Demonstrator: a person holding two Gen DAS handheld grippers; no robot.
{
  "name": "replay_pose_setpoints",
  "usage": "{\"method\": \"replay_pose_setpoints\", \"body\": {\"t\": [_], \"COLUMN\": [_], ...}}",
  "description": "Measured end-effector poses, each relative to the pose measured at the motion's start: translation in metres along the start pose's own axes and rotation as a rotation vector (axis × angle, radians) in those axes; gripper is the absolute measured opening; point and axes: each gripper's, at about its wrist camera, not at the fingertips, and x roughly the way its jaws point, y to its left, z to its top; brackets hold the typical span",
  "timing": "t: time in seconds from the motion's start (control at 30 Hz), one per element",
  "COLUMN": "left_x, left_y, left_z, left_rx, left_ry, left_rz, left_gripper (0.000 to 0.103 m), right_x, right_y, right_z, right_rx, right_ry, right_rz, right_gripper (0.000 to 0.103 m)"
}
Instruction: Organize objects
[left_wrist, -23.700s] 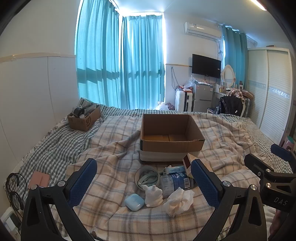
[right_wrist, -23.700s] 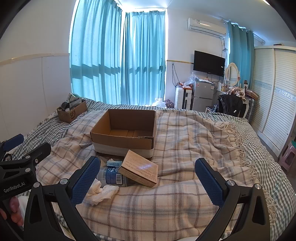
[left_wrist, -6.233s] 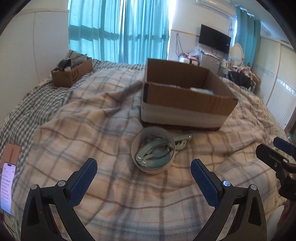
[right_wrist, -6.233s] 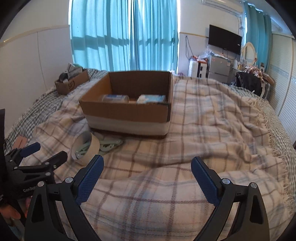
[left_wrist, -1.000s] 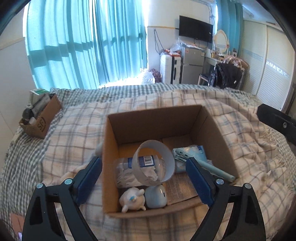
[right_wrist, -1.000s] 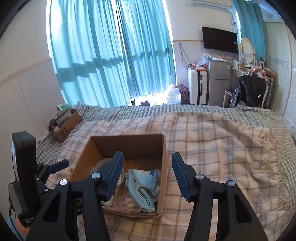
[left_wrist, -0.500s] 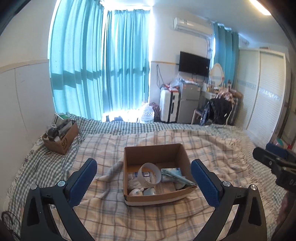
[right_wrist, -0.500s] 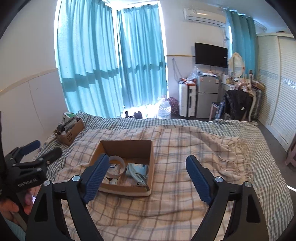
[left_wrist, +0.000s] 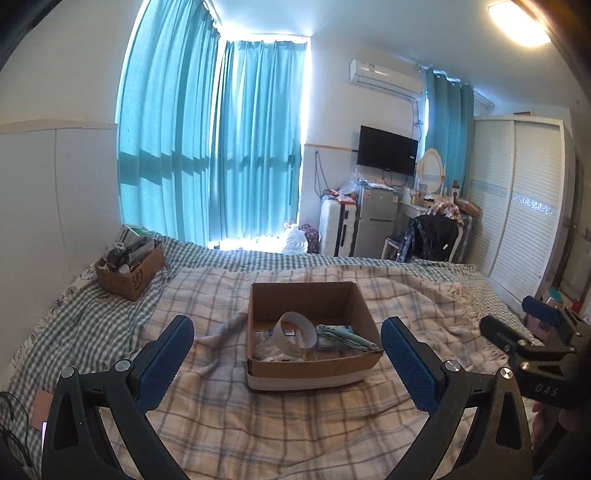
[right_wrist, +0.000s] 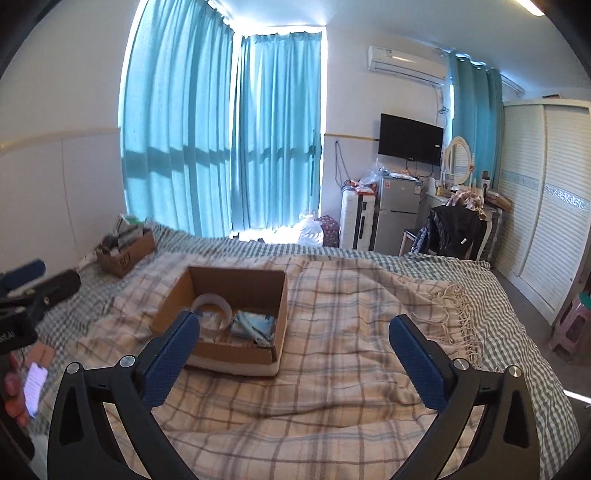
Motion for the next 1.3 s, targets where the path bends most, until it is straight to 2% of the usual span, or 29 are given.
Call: {"method": "replay_pose_setpoints", "body": {"t": [0.13,0.47,0.87,1.3], "left_x": [0.007,0.036,0.036,0.035], "left_y": [-0.004,-0.001,-0.01,-0.011], "left_z": [-0.021,-0.052,-0.056,-0.056], "left_rx": [0.026,0.005,0.018,0.02], "left_ry": [-0.044,0.033,0.042,0.051], "left_rz": [0.042,0.064,0.028,0.037], "left_gripper": [0.103,0.103,0.103,0.103], "right_x": [0.016,0.042,0.035,0.033], "right_y": [0.0,-0.009,-0.016,-0.019], "right_z": [-0.019,-0.037,-0.036,-0.035], "right_rx": [-0.006,-0.002,0.027,0.039], "right_ry": [0.012,0.032,0.019,0.017], "right_rz": [0.052,0.02,0.007,-0.002], "right_gripper": [0.103,0.103,0.103,0.103]}}
